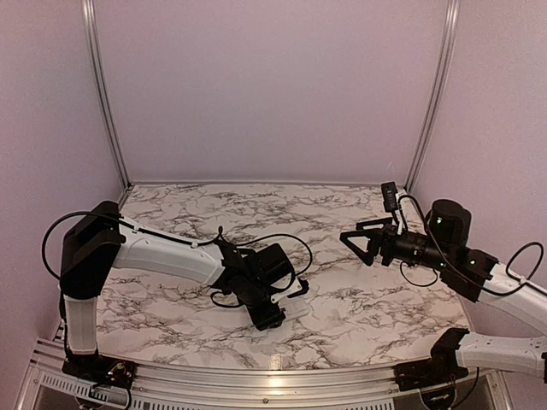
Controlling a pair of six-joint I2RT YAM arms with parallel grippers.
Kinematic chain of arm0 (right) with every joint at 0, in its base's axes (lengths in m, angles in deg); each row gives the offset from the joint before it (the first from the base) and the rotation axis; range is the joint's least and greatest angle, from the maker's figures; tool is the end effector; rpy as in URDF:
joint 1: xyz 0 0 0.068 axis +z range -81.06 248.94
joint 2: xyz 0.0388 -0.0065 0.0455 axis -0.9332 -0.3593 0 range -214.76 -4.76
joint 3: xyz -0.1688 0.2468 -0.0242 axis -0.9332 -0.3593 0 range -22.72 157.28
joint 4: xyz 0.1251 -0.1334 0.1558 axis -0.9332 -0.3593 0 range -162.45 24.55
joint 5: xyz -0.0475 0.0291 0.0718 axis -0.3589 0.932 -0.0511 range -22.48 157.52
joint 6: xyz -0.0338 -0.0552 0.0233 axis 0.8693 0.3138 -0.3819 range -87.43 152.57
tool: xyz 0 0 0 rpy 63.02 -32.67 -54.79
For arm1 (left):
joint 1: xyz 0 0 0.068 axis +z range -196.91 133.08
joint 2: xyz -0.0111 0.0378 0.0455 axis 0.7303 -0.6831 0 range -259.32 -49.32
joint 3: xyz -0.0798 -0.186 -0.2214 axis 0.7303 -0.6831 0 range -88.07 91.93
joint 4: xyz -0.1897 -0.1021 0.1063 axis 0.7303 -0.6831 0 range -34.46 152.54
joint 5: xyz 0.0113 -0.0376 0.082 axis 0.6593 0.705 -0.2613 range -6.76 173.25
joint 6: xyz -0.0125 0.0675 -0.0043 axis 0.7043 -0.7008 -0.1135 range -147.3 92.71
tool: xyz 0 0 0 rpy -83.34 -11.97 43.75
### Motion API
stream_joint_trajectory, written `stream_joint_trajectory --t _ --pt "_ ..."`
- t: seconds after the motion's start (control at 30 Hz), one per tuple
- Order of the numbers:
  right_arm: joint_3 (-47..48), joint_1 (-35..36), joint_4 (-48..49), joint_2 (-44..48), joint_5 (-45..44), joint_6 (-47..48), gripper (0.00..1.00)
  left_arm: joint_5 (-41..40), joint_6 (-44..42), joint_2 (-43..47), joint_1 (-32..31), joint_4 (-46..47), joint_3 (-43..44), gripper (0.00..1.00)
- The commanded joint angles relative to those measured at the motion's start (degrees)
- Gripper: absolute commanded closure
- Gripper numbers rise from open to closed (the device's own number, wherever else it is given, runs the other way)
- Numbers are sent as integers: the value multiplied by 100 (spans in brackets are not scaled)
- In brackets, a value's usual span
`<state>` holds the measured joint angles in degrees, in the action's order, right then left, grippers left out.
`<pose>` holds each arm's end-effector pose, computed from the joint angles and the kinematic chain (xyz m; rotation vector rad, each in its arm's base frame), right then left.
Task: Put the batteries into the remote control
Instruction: Pick up the remote control from the center of the board, then pass from the left arm to the right
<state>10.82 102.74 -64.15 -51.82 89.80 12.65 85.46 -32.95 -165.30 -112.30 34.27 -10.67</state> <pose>0.1327 0.1142 0.3071 -0.5185 1.8124 1.0057 0.1689 -0.3737 0.1651 1.6308 2.2655 -0.3313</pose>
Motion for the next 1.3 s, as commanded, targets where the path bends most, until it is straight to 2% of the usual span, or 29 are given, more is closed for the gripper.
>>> stream_joint_trajectory --t 0.0,0.17,0.33,0.5,0.7,0.8,1.03,1.27 --pt "-223 -40 192 161 -442 -134 1 -81 -89 -191 -27 -317 171 43" --pt "-273 -40 248 -14 -239 25 1 312 -57 -69 50 -164 111 64" --pt "-174 -40 571 -117 620 116 1 651 180 481 202 486 -245 71" --pt "20 -36 581 -355 1013 468 1 1030 436 1832 296 1686 -1036 73" --pt "175 12 1585 -920 2315 100 2 1204 754 3268 314 3175 -1989 73" --pt "405 275 1997 -1097 2739 59 2 1368 897 3835 316 4015 -2442 73" --pt "983 1040 2052 -1337 2892 428 3 1664 1164 4449 316 5011 -3029 72" --pt "1460 1404 2243 -2010 2677 362 14 1982 1560 4567 303 6062 -3479 72"
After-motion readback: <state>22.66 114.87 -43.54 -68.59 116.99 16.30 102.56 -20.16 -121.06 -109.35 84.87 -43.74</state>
